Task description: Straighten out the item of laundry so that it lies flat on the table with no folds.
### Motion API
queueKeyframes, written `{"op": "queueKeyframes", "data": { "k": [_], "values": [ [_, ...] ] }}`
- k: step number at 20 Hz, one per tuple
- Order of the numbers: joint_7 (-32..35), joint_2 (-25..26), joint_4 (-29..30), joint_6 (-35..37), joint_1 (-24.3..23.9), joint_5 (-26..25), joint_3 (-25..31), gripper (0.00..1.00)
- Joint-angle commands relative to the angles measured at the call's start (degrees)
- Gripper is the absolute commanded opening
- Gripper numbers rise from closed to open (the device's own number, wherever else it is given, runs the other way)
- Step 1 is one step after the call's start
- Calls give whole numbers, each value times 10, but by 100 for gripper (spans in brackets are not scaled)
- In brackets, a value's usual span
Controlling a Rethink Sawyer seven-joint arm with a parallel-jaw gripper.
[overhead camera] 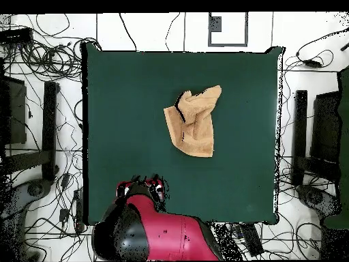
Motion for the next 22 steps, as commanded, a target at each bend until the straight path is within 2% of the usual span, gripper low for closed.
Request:
{"op": "queueKeyframes", "data": {
  "k": [1, 11, 22],
  "values": [
    [122, 67, 4, 1, 18, -11, -18, 100],
    [147, 113, -63, 31, 49, 6, -66, 100],
    [130, 161, -162, 78, 58, 25, -69, 100]
  ]
}}
